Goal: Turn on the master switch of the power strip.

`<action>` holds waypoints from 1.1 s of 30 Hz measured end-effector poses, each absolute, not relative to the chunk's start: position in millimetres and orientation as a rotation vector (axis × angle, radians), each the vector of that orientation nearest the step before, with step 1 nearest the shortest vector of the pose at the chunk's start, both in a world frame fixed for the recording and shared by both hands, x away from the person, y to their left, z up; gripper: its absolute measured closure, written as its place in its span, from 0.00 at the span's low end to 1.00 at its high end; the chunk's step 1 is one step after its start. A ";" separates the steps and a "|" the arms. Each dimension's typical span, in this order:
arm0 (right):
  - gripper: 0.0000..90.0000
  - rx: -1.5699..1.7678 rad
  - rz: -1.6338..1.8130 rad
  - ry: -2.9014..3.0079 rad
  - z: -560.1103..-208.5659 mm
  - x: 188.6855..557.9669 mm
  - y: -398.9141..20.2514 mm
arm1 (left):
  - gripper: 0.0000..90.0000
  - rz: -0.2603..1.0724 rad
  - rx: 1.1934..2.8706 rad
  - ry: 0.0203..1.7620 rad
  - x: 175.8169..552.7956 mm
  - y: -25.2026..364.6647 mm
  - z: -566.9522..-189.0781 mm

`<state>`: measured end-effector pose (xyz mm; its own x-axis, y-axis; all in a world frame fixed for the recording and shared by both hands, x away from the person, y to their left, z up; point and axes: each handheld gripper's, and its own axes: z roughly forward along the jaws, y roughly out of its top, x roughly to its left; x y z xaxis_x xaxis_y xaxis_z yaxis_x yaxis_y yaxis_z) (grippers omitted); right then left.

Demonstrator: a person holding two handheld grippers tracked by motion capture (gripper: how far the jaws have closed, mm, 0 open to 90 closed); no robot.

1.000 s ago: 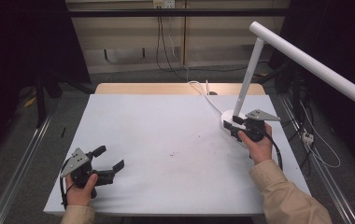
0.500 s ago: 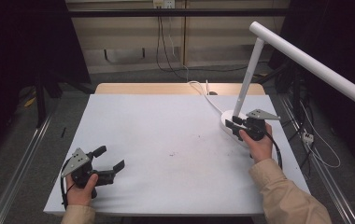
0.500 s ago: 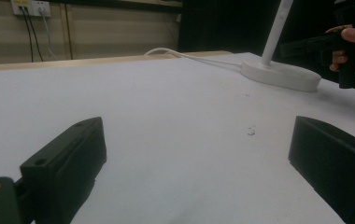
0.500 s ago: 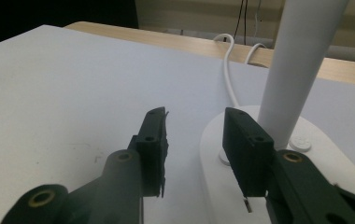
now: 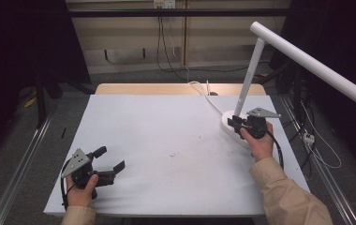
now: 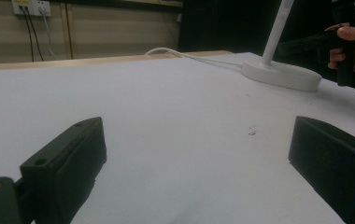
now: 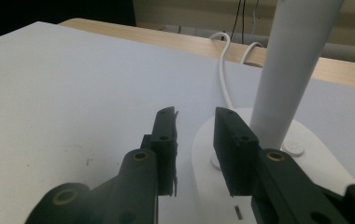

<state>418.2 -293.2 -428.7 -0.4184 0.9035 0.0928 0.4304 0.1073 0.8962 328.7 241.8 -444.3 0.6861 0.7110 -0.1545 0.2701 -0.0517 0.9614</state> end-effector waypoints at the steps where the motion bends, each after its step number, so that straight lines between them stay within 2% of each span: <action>1: 0.80 1.294 1.272 1.905 -428.1 419.0 -293.0 | 0.04 0.431 1.628 0.813 328.7 241.9 -444.3; 33: 0.96 1.319 1.237 1.930 -432.3 431.2 -293.4 | 0.04 0.433 1.630 0.812 328.5 242.7 -444.3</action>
<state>431.2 -293.4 -432.3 -0.4120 0.9067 0.0906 0.4609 0.1216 0.8791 328.5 242.7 -444.3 0.6865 0.7107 -0.1536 0.2690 -0.0521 0.9617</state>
